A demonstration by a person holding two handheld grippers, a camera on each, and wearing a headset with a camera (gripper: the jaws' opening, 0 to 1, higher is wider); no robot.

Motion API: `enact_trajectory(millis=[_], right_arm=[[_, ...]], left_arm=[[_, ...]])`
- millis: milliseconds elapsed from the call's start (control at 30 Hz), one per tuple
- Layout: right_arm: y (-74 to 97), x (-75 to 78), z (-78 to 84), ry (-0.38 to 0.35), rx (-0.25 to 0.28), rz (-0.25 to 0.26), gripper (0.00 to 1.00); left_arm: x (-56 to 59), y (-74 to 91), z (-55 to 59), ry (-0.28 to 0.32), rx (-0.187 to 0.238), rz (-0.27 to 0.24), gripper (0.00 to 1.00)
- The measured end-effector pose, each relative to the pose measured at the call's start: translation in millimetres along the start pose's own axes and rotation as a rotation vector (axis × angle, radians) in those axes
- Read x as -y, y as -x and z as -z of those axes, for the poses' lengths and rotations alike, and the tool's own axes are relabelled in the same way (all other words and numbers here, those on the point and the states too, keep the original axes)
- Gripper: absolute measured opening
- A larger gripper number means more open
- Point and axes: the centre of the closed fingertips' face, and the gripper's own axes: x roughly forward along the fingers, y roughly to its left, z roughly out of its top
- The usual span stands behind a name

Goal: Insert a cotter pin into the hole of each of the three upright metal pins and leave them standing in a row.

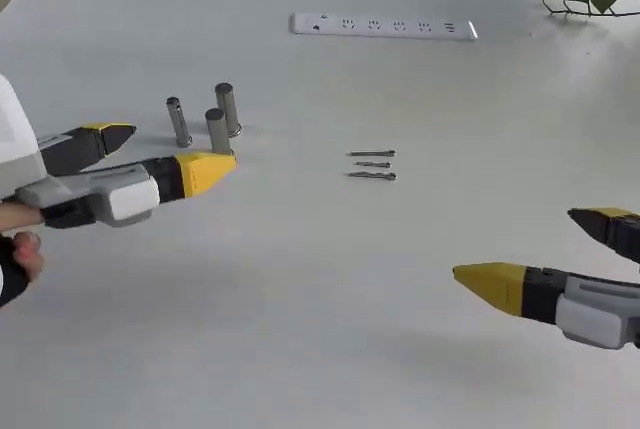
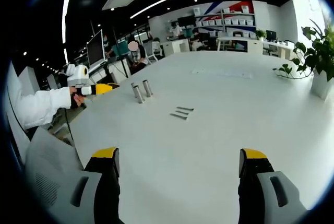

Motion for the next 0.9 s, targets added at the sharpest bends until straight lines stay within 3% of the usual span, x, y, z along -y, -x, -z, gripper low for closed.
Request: enact_trajectory(millis=[233, 400, 567, 733, 900], right_arm=[[1.7, 2.3, 0.9, -0.003, -0.003, 0.008, 0.93], [3.7, 3.9, 1.8, -0.008, -0.002, 0.014, 0.93], [4.5, 4.1, 2.9, -0.007, -0.007, 0.017, 0.93], [4.4, 2.6, 3.6, 0.0, -0.012, 0.018, 0.93], [4.3, -0.5, 4.7, 0.009, -0.023, 0.016, 0.92]], left_arm=[[-9.4, -13.5, -3.3, -0.017, 0.008, 0.001, 0.66], [-10.1, -22.3, -3.9, -0.078, 0.002, -0.01, 0.46], [-13.6, -35.8, 4.5, -0.103, -0.028, -0.013, 0.43], [-18.2, -49.3, 16.7, -0.143, -0.076, -0.028, 0.32], [-18.4, -59.7, 25.9, -0.132, -0.105, -0.016, 0.28]])
